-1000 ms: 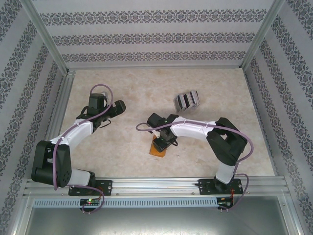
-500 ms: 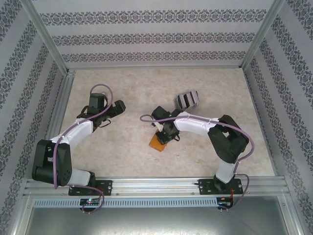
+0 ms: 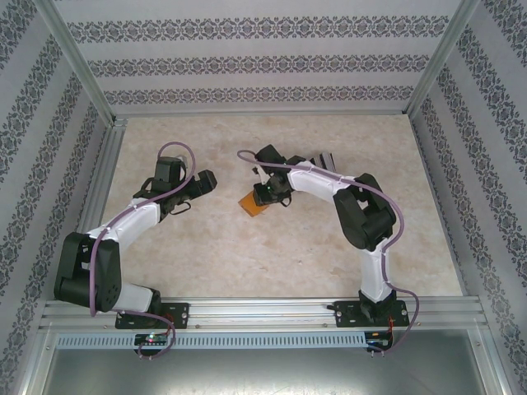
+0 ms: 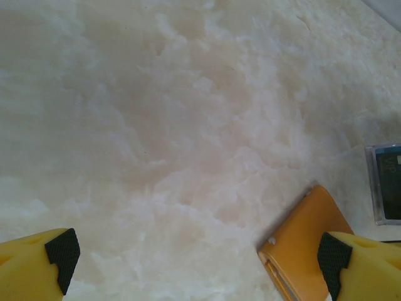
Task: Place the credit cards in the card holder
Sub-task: Move the card holder to the center of the table.
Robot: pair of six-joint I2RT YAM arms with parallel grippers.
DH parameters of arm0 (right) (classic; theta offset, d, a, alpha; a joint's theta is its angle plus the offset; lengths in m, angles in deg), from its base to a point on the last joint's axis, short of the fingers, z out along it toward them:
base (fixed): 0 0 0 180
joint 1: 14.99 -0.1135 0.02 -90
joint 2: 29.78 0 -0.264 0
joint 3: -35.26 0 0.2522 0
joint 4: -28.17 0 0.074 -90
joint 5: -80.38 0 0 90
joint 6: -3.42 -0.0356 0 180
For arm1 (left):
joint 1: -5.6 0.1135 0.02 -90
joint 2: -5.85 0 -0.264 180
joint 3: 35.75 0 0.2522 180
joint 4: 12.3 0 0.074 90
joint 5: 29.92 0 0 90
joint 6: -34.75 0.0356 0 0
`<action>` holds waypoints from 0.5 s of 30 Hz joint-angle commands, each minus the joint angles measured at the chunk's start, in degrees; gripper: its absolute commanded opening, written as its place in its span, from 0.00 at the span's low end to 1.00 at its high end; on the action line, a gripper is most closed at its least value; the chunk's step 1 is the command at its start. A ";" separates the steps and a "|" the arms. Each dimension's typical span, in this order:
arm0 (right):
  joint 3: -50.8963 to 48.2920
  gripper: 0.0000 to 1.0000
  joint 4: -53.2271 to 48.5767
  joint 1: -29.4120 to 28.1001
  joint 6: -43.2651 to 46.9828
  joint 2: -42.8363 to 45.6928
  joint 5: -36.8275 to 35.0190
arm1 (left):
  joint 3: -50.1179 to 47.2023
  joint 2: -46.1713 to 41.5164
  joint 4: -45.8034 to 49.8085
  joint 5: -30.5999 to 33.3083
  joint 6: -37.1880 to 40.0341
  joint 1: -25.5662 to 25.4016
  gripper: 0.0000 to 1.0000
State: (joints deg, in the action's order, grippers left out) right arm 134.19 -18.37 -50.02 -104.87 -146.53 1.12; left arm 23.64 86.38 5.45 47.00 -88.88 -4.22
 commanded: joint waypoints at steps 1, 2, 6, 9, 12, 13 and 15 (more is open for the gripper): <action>3.99 0.34 -1.60 1.48 -0.63 0.39 1.34 | 1.18 -0.63 1.09 -1.05 1.01 -0.81 1.00; 4.87 0.35 -2.54 1.89 -0.29 0.39 1.43 | 1.20 -0.80 1.19 -1.20 1.25 -0.85 1.00; 7.20 0.37 -5.48 2.13 2.10 0.04 1.43 | 1.20 -0.26 0.36 -3.17 2.67 -0.87 1.00; 11.19 0.39 -11.22 2.20 4.04 -2.16 2.01 | 2.29 0.80 0.44 -5.48 4.01 -1.07 1.00; 14.01 0.39 -15.33 2.55 5.12 -3.59 2.66 | 3.58 2.71 0.28 -7.29 4.59 -1.23 1.00; 14.78 0.39 -16.16 2.65 5.30 -3.93 3.08 | 3.88 3.40 -0.14 -8.24 4.35 -1.25 1.00; 16.69 0.39 -18.26 2.65 5.36 -5.03 3.25 | 4.45 4.74 -1.04 -9.54 3.01 -1.23 1.00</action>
State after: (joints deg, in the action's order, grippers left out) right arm 148.44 -30.24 -47.75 -101.17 -149.44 3.13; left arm 26.41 89.51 5.25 40.70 -86.35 -4.86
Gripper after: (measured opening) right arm 0.391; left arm 0.996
